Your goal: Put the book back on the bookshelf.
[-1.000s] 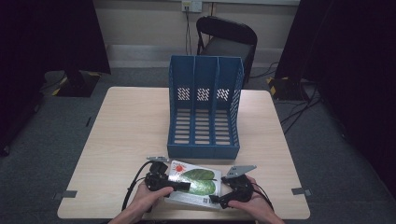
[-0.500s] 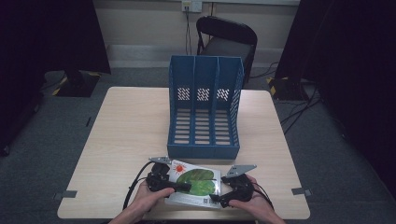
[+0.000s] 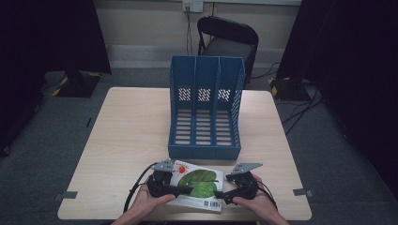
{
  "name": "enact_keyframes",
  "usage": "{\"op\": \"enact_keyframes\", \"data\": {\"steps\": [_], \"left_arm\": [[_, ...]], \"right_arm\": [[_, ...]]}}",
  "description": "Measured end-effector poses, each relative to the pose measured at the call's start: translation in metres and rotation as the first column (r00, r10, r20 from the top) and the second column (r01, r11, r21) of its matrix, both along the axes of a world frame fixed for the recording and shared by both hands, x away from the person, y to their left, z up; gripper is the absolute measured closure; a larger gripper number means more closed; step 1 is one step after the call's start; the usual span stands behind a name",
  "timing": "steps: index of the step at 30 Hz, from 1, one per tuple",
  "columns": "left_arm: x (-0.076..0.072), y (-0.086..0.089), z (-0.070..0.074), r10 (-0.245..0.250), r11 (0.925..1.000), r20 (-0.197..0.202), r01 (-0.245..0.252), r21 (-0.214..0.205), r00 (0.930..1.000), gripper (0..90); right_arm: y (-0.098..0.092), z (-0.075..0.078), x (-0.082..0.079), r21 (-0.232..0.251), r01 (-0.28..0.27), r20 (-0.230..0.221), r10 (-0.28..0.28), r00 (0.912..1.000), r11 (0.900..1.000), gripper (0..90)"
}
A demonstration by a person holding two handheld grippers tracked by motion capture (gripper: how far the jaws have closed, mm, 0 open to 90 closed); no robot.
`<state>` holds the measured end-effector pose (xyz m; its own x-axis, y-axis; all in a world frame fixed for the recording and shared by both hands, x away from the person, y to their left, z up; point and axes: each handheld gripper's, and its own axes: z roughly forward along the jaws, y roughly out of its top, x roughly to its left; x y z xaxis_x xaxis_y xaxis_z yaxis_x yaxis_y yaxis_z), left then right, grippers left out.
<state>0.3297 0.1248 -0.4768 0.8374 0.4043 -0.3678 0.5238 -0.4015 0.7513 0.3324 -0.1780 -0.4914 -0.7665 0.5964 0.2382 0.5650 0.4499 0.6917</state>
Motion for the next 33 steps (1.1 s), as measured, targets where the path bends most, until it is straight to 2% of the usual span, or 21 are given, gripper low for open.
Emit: {"op": "enact_keyframes", "data": {"steps": [3, 6, 7, 8, 9, 12, 17, 19, 20, 21, 23, 26, 28, 30, 32, 33], "left_arm": [[-0.006, -0.001, 0.006, -0.02, 0.9998, 0.057, 0.02, 0.002, 0.9982, 67.4], [-0.007, -0.001, 0.007, -0.033, 0.9994, 0.077, 0.032, 0.009, 0.9965, 67.4], [-0.008, -0.001, 0.008, -0.041, 0.9991, 0.096, 0.041, 0.01, 0.9946, 67.5], [-0.008, -0.001, 0.008, -0.041, 0.9991, 0.096, 0.041, 0.01, 0.9946, 67.5], [-0.01, -0.001, 0.009, -0.046, 0.9989, 0.112, 0.045, 0.013, 0.9927, 67.5], [-0.012, -0.001, 0.011, -0.056, 0.9984, 0.134, 0.055, 0.013, 0.9893, 67.6], [-0.013, -0.002, 0.011, -0.059, 0.9982, 0.145, 0.057, 0.017, 0.9876, 67.6], [-0.014, -0.002, 0.013, -0.07, 0.9975, 0.169, 0.067, 0.021, 0.9831, 67.7], [-0.015, -0.002, 0.014, -0.075, 0.9971, 0.175, 0.071, 0.027, 0.9817, 67.7], [-0.016, -0.003, 0.014, -0.078, 0.9968, 0.182, 0.074, 0.028, 0.9802, 67.8], [-0.017, -0.003, 0.015, -0.08, 0.9966, 0.19, 0.075, 0.032, 0.9785, 68.5], [-0.017, -0.001, 0.016, -0.078, 0.9968, 0.205, 0.074, 0.031, 0.9755, 69.2], [-0.017, 0.0, 0.017, -0.072, 0.9973, 0.221, 0.068, 0.027, 0.9726, 70.3], [-0.016, 0.002, 0.017, -0.065, 0.9978, 0.209, 0.066, 0.004, 0.9758, 71.3], [-0.017, 0.003, 0.017, -0.066, 0.9978, 0.219, 0.066, 0.008, 0.9735, 72.2], [-0.017, 0.003, 0.018, -0.067, 0.9977, 0.214, 0.067, 0.005, 0.9746, 73.1]], "right_arm": [[-0.002, 0.001, 0.002, 0.033, 0.008, -0.009, -0.008, 0.9999, 0.9994, 12.6], [-0.003, 0.002, 0.003, 0.042, 0.015, -0.012, -0.014, 0.9998, 0.999, 13.0], [-0.004, 0.002, 0.005, 0.062, 0.014, -0.025, -0.012, 0.9996, 0.998, 13.2], [-0.004, 0.002, 0.005, 0.062, 0.014, -0.025, -0.012, 0.9996, 0.998, 13.2], [-0.004, 0.001, 0.006, 0.067, 0.014, -0.027, -0.012, 0.9996, 0.9977, 13.1], [-0.005, -0.001, 0.01, 0.106, 0.009, -0.066, -0.002, 0.9978, 0.9943, 12.4], [-0.006, -0.002, 0.012, 0.128, 0.006, -0.098, 0.006, 0.9952, 0.9918, 13.4], [-0.005, -0.002, 0.011, 0.148, -0.012, -0.103, 0.027, 0.9943, 0.9889, 19.7], [-0.005, -0.001, 0.01, 0.166, -0.027, -0.097, 0.044, 0.9943, 0.9857, 22.7], [-0.004, 0.0, 0.009, 0.17, -0.031, -0.086, 0.046, 0.9952, 0.985, 21.9], [-0.003, 0.004, 0.007, 0.157, -0.037, -0.055, 0.047, 0.9974, 0.9869, 23.8], [-0.005, 0.007, 0.006, 0.171, -0.028, -0.037, 0.035, 0.9987, 0.9848, 28.6], [-0.009, 0.012, 0.006, 0.2, -0.02, -0.009, 0.023, 0.9997, 0.9795, 35.1], [-0.011, 0.016, 0.005, 0.211, -0.02, 0.012, 0.017, 0.9998, 0.9772, 37.2], [-0.011, 0.019, 0.003, 0.213, -0.02, 0.029, 0.014, 0.9995, 0.977, 39.8], [-0.012, 0.022, 0.002, 0.222, -0.023, 0.044, 0.013, 0.9989, 0.9749, 43.2]]}}
